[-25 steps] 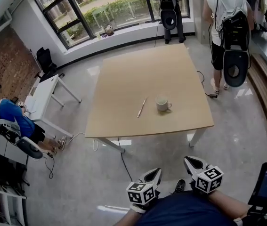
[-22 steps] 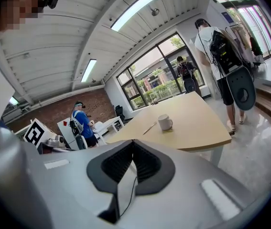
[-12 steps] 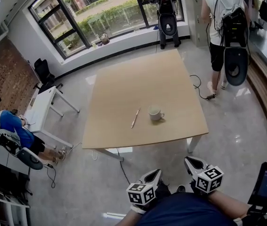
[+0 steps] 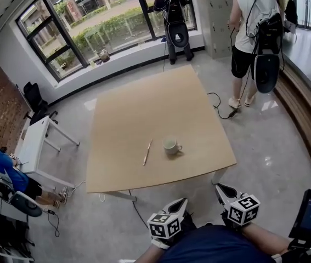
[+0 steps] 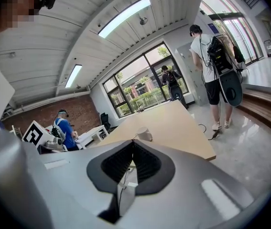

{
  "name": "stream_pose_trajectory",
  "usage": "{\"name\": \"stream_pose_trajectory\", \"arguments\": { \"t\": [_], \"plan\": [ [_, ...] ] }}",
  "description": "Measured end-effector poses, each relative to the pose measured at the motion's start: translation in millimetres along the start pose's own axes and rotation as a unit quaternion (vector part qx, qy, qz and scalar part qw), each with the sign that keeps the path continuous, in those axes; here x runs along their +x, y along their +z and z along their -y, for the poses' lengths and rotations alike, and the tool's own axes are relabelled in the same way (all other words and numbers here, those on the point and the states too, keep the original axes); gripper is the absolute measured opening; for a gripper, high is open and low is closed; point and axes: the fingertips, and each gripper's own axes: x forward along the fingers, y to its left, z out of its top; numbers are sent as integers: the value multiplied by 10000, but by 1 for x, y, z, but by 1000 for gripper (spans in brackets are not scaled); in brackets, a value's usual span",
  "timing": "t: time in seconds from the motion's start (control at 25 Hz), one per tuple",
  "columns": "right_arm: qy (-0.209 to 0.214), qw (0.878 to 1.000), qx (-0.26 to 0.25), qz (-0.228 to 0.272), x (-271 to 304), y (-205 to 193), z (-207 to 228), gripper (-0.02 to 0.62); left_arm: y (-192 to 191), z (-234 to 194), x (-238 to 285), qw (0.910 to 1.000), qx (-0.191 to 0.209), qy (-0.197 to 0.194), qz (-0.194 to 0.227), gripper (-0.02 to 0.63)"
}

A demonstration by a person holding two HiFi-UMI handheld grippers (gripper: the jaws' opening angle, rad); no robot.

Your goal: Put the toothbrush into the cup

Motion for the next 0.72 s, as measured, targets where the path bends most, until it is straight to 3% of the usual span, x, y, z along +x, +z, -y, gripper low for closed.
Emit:
{"name": "stream_pose_trajectory", "arguments": {
  "t": [0.72],
  "plan": [
    [-436, 9984, 7, -348, 130, 46, 10, 11, 95, -103, 46, 9989, -263, -385, -75, 5]
  ]
}}
